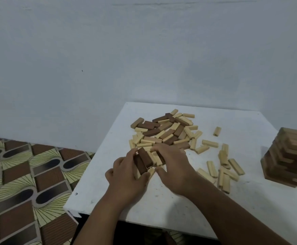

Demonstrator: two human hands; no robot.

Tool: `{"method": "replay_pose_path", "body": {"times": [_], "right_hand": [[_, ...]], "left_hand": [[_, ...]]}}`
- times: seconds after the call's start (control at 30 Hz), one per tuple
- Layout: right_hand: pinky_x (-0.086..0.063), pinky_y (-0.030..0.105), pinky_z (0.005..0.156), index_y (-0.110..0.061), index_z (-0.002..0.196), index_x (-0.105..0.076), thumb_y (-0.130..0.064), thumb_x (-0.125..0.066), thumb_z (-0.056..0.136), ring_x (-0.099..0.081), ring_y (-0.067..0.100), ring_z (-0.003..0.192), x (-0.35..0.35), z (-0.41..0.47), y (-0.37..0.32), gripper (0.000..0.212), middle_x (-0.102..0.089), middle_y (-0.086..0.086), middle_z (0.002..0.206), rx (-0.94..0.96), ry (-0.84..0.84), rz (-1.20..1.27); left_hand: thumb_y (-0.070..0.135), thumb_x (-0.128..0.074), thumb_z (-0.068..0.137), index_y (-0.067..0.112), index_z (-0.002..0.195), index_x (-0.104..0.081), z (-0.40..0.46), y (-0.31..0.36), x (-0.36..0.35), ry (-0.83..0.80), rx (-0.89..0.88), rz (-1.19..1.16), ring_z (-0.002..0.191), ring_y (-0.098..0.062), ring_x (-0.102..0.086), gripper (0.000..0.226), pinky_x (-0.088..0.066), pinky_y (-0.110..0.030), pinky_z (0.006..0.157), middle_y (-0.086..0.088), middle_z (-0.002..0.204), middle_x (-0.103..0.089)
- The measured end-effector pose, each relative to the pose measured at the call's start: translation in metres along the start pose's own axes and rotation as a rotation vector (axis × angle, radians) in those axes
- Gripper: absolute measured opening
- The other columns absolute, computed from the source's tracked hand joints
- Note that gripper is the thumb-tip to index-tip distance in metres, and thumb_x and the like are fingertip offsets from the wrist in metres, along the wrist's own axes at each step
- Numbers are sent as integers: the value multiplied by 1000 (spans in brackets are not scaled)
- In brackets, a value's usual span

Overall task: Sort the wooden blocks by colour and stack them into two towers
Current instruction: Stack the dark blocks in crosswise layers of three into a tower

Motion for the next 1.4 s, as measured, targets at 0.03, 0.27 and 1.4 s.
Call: {"method": "replay_pose_path", "body": {"times": [0.03,0.27,1.4], "right_hand": [[-39,40,101,-39,128,-44,-15,-69,85,-44,15,119,-3,6,-4,56,-53,-15,128,19,-46,-34],[-32,45,102,-43,139,-30,-7,-63,87,-33,31,124,-26,39,-17,71,-37,2,139,20,-361,-175],[-47,15,52,-21,76,-68,-35,-84,72,-61,2,66,53,-23,33,21,-67,-9,72,-449,199,262]], "left_hand": [[39,-67,82,50,137,-23,0,-2,1,25,15,-29,132,-8,-29,71,-13,-32,96,23,128,-43],[24,-77,75,54,133,-21,-8,-6,9,166,83,-192,112,-7,-31,87,-29,-40,100,21,134,-54],[15,-87,66,41,122,-51,-27,34,-8,37,-320,-355,97,1,-66,72,-53,-16,80,28,122,-58]]}}
Point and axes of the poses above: each hand's wrist, its own z-axis towards the middle knuckle, its own x-axis out of the back of the hand, y = z × x, the point moved 6 cm from there along z, towards the middle knuckle
